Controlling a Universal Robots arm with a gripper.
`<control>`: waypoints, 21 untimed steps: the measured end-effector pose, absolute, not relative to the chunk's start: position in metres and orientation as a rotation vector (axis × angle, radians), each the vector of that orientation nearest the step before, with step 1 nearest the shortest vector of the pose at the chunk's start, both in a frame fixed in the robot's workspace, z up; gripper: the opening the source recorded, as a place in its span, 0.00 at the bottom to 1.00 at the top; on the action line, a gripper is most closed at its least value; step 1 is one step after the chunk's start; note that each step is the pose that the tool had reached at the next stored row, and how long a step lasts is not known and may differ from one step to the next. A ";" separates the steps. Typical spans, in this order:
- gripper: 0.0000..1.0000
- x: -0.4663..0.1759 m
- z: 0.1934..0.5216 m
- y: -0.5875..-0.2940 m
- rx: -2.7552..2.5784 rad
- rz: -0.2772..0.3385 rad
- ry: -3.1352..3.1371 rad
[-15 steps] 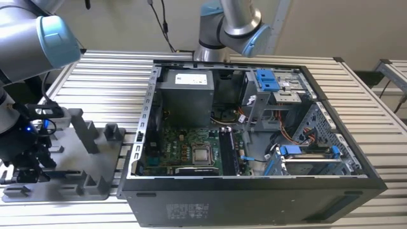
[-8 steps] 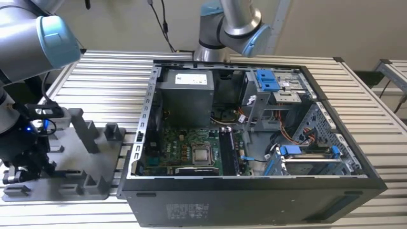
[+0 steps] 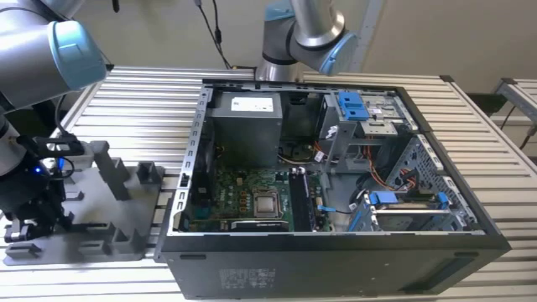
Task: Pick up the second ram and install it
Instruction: 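Pick up the second ram and move it above second insertion slot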
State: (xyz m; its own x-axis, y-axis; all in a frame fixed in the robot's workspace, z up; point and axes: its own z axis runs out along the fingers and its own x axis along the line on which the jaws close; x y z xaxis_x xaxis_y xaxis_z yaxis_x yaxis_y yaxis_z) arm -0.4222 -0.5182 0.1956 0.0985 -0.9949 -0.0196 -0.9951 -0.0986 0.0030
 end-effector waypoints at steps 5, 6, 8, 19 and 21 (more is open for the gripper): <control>0.14 -0.422 0.196 -0.518 -2.320 0.026 2.102; 0.14 -0.422 0.196 -0.518 -2.320 0.026 2.102; 0.14 -0.422 0.196 -0.518 -2.320 0.026 2.102; 0.14 -0.422 0.197 -0.518 -2.321 0.026 2.102; 0.14 -0.422 0.202 -0.518 -2.321 0.026 2.102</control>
State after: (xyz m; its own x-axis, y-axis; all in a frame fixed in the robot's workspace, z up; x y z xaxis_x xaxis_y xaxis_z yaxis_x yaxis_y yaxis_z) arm -0.4223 -0.5182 0.2016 0.0987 -0.9949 -0.0192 -0.9951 -0.0988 0.0031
